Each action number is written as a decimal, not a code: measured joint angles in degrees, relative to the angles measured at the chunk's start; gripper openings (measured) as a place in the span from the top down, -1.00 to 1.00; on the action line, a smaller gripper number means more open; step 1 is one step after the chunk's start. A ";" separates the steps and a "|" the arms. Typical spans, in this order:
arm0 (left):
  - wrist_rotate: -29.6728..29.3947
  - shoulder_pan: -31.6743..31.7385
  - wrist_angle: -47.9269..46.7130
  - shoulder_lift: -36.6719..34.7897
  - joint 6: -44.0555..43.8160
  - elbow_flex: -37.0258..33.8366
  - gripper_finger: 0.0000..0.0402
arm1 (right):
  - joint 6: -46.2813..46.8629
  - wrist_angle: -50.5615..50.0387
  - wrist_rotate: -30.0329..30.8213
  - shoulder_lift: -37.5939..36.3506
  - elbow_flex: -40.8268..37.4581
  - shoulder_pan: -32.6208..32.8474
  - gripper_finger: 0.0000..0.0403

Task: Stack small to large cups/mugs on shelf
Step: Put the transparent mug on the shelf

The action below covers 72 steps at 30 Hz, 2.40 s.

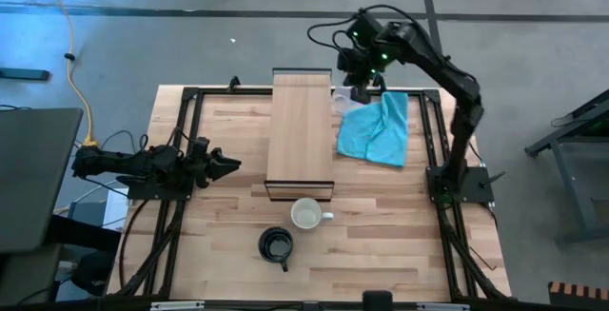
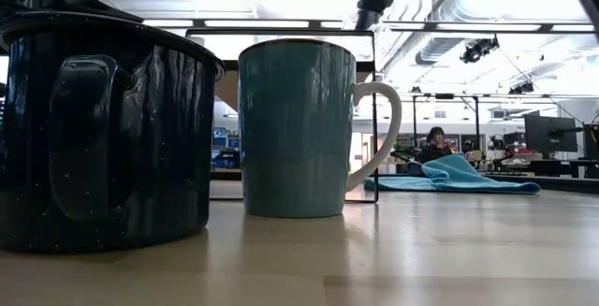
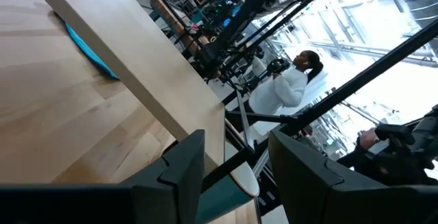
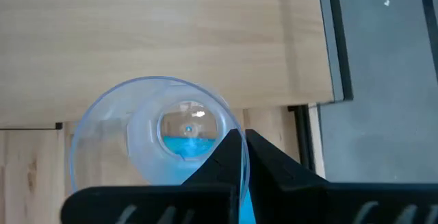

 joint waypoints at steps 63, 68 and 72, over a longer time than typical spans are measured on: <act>-0.87 0.00 0.09 0.00 0.44 0.00 0.24 | 9.97 21.89 3.19 11.86 1.92 -0.23 1.00; -0.87 0.00 0.09 0.00 0.44 0.00 0.24 | 7.22 22.60 3.21 11.86 1.92 -0.23 1.00; -0.85 0.00 0.09 0.00 0.45 0.00 0.24 | 6.72 23.10 2.84 11.86 1.92 -0.46 1.00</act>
